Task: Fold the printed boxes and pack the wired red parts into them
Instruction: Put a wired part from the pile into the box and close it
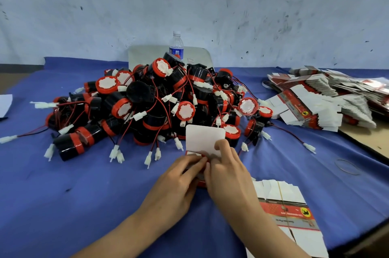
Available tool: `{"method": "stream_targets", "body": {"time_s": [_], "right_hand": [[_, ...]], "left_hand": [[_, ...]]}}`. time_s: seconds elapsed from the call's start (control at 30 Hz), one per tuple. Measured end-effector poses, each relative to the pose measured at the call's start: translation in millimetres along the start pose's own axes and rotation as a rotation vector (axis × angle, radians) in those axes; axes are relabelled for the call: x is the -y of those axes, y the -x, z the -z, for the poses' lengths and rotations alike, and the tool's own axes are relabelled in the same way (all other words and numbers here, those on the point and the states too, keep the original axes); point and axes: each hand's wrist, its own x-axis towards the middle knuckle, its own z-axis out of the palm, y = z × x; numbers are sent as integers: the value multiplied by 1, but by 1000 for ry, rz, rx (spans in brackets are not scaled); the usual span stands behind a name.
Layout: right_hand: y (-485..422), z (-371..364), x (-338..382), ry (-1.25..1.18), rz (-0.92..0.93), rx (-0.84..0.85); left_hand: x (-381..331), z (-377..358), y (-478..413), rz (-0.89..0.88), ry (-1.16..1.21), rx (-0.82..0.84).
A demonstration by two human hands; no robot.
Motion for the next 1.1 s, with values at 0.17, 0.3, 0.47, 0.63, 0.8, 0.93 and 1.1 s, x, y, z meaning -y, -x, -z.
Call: {"method": "stream_targets", "body": {"time_s": [0.17, 0.3, 0.47, 0.63, 0.8, 0.93, 1.1], "right_hand": [[1, 4, -10, 175, 55, 93], [7, 7, -11, 127, 90, 131], [9, 8, -8, 110, 106, 157], [-1, 22, -13, 201, 130, 244], [-6, 35, -17, 49, 206, 281], [-7, 34, -29, -123, 219, 248], [-6, 20, -43, -244, 195, 66]], "left_hand": [[0, -5, 2, 21, 4, 65], [-1, -5, 4, 35, -74, 162], [-10, -5, 5, 83, -26, 171], [-11, -9, 7, 98, -2, 166], [-13, -11, 7, 105, -86, 204], [-13, -11, 6, 134, -89, 192], [-10, -8, 2, 159, -3, 149]]}}
